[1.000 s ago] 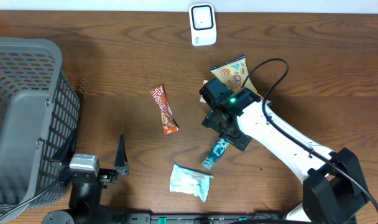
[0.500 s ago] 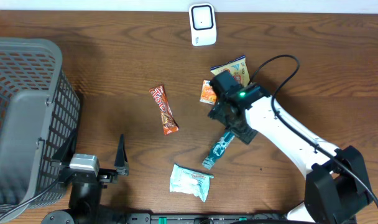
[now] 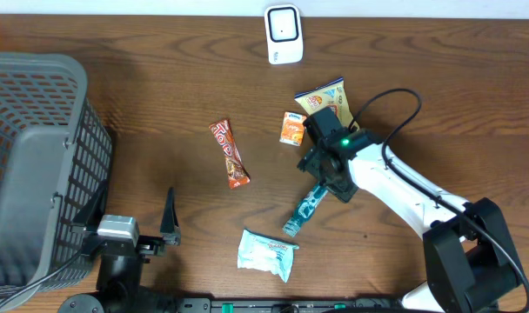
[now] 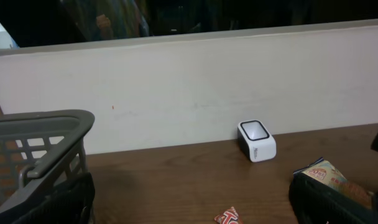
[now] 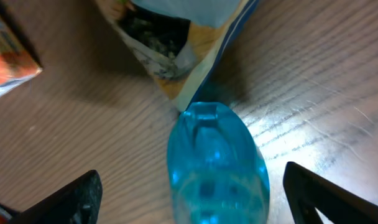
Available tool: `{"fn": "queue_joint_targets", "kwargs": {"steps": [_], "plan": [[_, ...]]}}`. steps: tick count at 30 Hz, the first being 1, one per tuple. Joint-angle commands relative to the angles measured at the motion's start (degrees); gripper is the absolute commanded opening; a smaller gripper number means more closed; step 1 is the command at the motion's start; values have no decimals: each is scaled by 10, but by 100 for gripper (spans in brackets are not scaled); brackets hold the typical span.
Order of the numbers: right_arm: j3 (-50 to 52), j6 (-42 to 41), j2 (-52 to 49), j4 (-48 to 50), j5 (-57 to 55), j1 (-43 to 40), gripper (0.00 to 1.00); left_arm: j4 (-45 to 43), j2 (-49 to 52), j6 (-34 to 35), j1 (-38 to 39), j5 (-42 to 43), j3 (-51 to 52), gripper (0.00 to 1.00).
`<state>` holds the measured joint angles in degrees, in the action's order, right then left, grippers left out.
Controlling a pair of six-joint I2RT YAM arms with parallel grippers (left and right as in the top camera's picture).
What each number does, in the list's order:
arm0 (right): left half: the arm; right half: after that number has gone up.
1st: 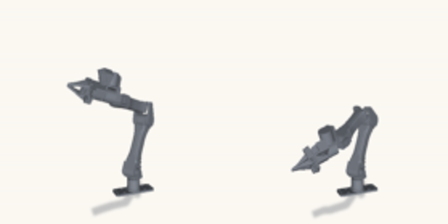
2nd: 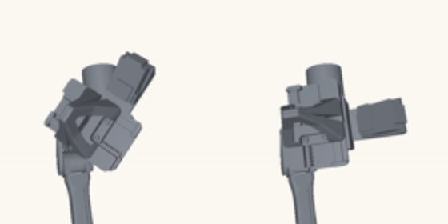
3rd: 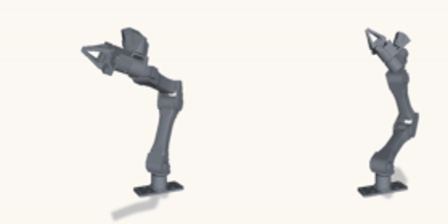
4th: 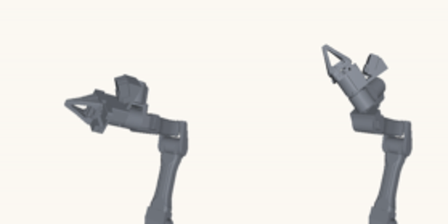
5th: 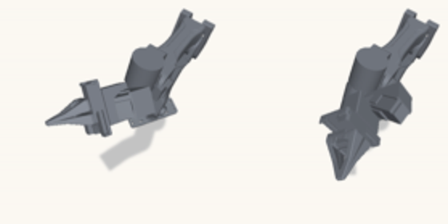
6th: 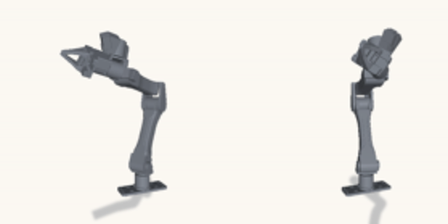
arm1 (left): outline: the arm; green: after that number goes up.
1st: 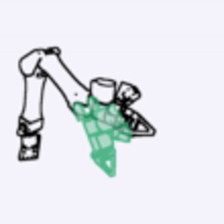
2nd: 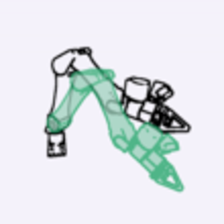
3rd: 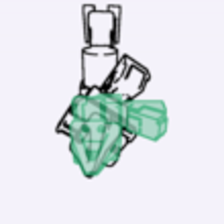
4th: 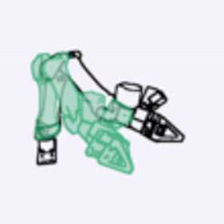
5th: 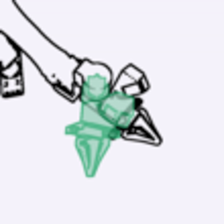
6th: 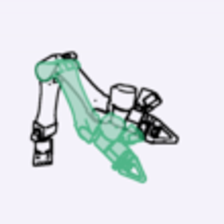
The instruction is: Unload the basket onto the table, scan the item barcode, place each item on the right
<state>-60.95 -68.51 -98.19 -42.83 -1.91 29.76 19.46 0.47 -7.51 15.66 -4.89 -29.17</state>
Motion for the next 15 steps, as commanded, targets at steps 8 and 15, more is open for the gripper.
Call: {"fn": "queue_joint_targets", "kwargs": {"steps": [8, 15], "plan": [[47, 4, 4, 54, -16, -3, 65, -2, -3, 2, 3, -6, -1, 100], [64, 5, -24, 84, -16, -16, 43, -2, -3, 2, 3, -6, -1, 100]]}}
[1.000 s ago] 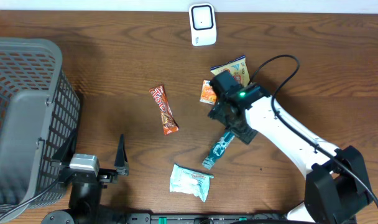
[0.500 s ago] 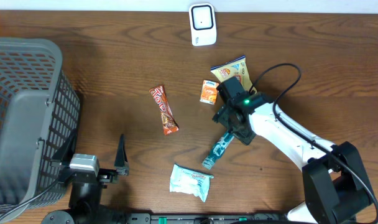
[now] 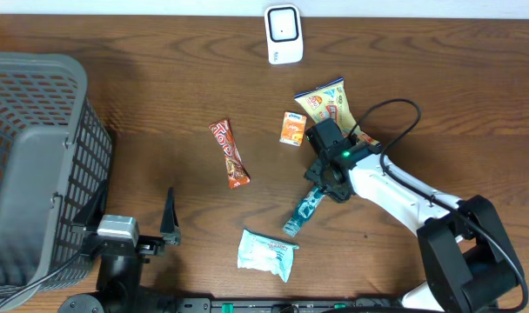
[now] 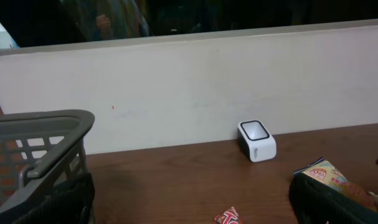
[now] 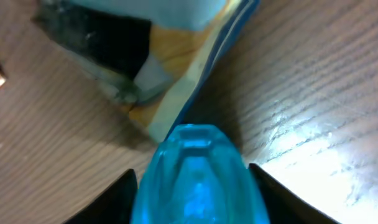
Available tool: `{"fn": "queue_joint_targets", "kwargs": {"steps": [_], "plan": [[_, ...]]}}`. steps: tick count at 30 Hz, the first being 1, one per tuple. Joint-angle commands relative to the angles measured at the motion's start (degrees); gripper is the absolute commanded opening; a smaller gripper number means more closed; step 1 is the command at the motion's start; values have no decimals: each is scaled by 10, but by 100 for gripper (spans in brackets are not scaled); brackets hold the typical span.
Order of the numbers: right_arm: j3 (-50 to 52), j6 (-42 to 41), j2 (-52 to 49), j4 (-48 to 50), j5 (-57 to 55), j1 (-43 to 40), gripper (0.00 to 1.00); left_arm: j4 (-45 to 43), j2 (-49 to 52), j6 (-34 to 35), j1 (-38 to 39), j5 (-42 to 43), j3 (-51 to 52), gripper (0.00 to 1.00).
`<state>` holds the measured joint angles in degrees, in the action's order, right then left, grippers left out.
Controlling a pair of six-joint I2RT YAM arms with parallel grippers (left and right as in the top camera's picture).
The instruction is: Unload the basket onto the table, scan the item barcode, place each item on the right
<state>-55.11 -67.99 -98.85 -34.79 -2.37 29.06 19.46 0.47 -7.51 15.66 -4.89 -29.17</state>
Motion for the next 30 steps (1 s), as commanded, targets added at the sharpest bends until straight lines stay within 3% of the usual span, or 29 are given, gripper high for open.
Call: {"fn": "queue_joint_targets", "kwargs": {"steps": [1, 5, 15, 30], "plan": [[5, 8, -23, 8, -12, -10, 36, -2, -3, 2, 3, -6, -1, 100], [5, 44, -32, 25, -12, -10, 1, -2, -3, 2, 3, -6, -1, 100], [5, 44, 0, 24, 1, -11, 1, -2, -3, 2, 3, -6, -1, 100], [5, 44, 192, -12, -59, 0, 1, -2, -3, 2, 3, -6, -1, 100]]}}
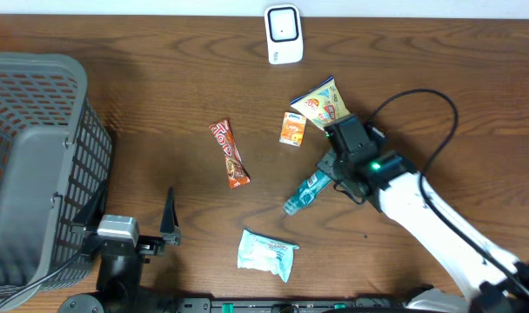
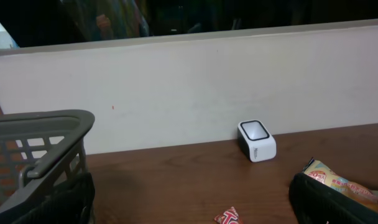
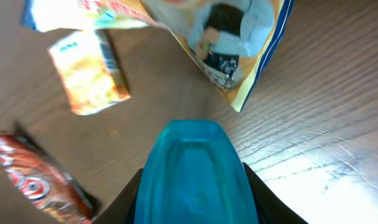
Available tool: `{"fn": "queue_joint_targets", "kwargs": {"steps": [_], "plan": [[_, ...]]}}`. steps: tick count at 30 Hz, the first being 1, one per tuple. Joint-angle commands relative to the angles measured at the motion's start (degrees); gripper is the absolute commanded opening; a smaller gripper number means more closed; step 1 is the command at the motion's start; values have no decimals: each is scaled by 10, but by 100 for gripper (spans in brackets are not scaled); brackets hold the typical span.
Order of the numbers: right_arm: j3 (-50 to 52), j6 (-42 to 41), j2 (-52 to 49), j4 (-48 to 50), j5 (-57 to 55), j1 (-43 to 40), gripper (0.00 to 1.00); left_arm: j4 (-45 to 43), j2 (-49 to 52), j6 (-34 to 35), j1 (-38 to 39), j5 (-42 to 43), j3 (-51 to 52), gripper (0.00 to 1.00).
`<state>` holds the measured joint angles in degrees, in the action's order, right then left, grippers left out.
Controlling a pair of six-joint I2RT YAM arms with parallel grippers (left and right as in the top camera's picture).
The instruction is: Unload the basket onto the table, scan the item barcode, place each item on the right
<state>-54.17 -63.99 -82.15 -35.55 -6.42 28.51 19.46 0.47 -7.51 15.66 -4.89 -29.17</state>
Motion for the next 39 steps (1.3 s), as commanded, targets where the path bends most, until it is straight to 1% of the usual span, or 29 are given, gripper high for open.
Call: {"fn": "queue_joint_targets", "kwargs": {"steps": [1, 15, 24, 28, 30, 33, 35, 37, 39], "plan": [[-5, 4, 31, -6, -19, 6, 1, -2, -3, 2, 3, -6, -1, 100], [-5, 2, 44, -7, 15, 8, 1, -2, -3, 2, 3, -6, -1, 100], [-5, -29, 44, 6, 103, 2, 1, -2, -3, 2, 3, -6, -1, 100], [-3, -29, 36, 2, 105, 1, 1, -2, -3, 2, 3, -6, -1, 100], [0, -55, 25, -13, 112, 1, 1, -2, -3, 2, 3, -6, -1, 100], [9, -132, -1, -52, 113, -1, 1, -2, -3, 2, 3, -6, -1, 100], [19, -169, -24, -55, 116, -1, 1, -2, -3, 2, 3, -6, -1, 100], [27, -190, -49, -46, 126, -1, 1, -2, -3, 2, 3, -6, -1, 100], [29, -192, -73, -35, 137, -1, 1, -2, -3, 2, 3, -6, -1, 100]]}}
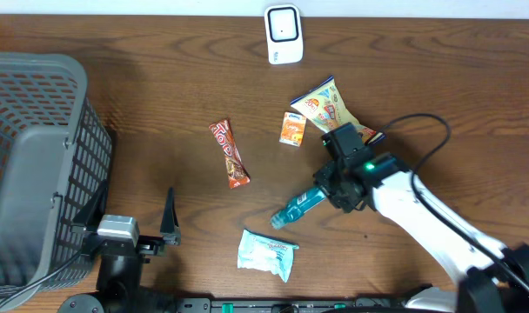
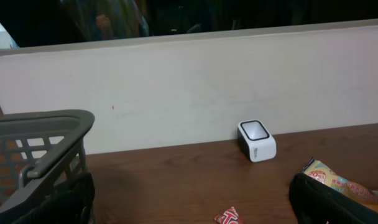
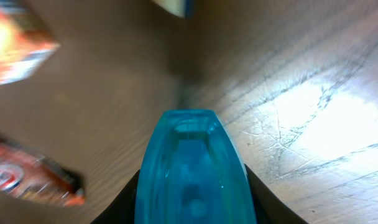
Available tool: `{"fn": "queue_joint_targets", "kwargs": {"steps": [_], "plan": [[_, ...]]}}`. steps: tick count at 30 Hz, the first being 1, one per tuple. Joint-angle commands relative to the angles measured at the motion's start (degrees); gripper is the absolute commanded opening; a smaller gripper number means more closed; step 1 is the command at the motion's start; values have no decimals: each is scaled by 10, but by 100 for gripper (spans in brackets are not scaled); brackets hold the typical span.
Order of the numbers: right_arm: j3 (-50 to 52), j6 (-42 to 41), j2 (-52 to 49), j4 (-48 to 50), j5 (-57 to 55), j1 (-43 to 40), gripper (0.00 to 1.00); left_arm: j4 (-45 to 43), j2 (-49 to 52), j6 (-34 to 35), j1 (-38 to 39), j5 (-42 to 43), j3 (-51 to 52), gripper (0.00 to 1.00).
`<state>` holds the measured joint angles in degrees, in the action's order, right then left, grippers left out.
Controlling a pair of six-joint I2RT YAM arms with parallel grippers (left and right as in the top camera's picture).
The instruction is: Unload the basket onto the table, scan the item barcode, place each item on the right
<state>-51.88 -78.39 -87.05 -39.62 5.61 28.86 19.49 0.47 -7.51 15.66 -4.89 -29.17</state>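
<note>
A translucent blue bottle (image 1: 297,208) (image 3: 192,168) is held at its right end by my right gripper (image 1: 334,191) (image 3: 192,202), shut on it, the bottle pointing left and toward the table's front. In the right wrist view the bottle fills the centre between the dark jaws. The white barcode scanner (image 1: 283,34) (image 2: 257,140) stands at the back edge, well away from the bottle. My left gripper (image 1: 131,228) (image 2: 189,211) rests open at the front left with nothing in it.
A yellow snack bag (image 1: 327,103) and a small orange packet (image 1: 292,128) lie behind the right gripper. A red candy bar (image 1: 230,154) lies mid-table, a white-blue packet (image 1: 267,253) near the front. A grey basket (image 1: 34,156) fills the left side.
My right gripper, still shut on the blue bottle, has moved a little toward the table's front. The bottle now points more to the left. The left arm has not moved.
My right gripper stood open over the end of the blue bottle, which lay next to the snack bag. Then its jaws were close around the bottle. Then it was shut on the bottle, with the bag turned slightly. Now the bottle is held nearer the front.
</note>
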Motion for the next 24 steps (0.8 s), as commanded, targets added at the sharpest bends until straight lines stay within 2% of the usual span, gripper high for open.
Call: {"fn": "queue_joint_targets", "kwargs": {"steps": [1, 8, 9, 10, 12, 15, 21, 24], "plan": [[6, -53, -33, 11, 23, -5, 1, -2, -3, 2, 3, -6, -1, 100], [6, -88, -59, -7, 40, -17, 2, -2, -3, 2, 3, -6, -1, 100], [6, -88, -59, -7, 40, -19, 10, -2, -3, 2, 3, -6, -1, 100], [6, -83, -59, -7, 40, -21, 23, -2, -3, 2, 3, -6, -1, 100], [6, -71, -59, -7, 39, -23, 42, -2, -3, 2, 3, -6, -1, 100], [6, -66, -59, -6, 38, -25, 45, -2, -3, 2, 3, -6, -1, 100], [5, -57, -52, -4, 46, -29, 74, -2, -3, 2, 3, -6, -1, 100], [2, -40, -36, -1, 55, -34, 77, -2, -3, 2, 3, -6, -1, 100]]}}
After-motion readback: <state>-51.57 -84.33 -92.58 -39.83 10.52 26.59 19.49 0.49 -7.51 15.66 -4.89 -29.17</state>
